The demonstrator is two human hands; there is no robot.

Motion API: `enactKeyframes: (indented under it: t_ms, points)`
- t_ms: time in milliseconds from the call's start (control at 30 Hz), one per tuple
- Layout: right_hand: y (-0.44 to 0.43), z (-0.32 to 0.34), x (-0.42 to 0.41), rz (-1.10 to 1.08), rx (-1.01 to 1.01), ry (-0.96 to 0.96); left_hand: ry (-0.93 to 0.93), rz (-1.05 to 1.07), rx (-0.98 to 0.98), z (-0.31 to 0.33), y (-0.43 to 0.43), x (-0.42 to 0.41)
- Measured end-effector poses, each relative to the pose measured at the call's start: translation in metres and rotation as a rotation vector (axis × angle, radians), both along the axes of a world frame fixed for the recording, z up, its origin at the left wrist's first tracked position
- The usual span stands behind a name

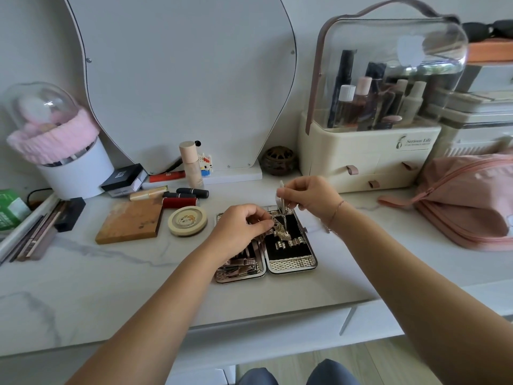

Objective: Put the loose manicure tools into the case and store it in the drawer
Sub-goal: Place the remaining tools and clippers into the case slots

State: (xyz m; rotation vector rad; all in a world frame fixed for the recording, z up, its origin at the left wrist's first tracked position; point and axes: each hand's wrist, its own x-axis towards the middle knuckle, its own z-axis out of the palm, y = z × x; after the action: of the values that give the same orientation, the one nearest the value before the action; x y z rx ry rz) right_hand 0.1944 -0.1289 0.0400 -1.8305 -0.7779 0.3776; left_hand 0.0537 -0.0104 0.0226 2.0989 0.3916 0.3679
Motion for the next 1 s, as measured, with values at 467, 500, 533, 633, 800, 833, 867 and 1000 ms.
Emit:
enactKeyframes:
  t_ms: [467,500,533,633,800,833,867,1000]
  points:
    - [-0.005,-0.008,0.005,0.035,0.074,0.351,-0.01,-0.009,0.002,0.0,0.002,0.0]
    - [-0.004,-0.008,0.004,0.037,0.064,0.34,-0.01,-0.006,-0.003,0.0,0.002,0.0]
    - [-0.003,-0.008,0.003,0.04,0.059,0.332,-0.009,-0.001,-0.007,0.0,0.002,0.001]
    - [-0.004,-0.006,0.0,0.057,0.035,0.304,-0.002,0.011,-0.01,0.0,0.002,0.002]
    - [-0.006,-0.001,0.001,0.082,-0.028,0.313,-0.004,0.02,-0.001,0.001,0.002,0.008]
    - [-0.005,-0.002,0.002,0.084,-0.031,0.33,-0.005,0.021,0.008,0.001,0.001,0.01]
    - [-0.004,-0.002,0.002,0.086,-0.033,0.345,-0.007,0.022,0.016,0.001,0.0,0.011]
    - [0.0,-0.003,0.006,0.08,-0.056,0.367,-0.023,0.03,0.003,0.0,-0.001,0.012]
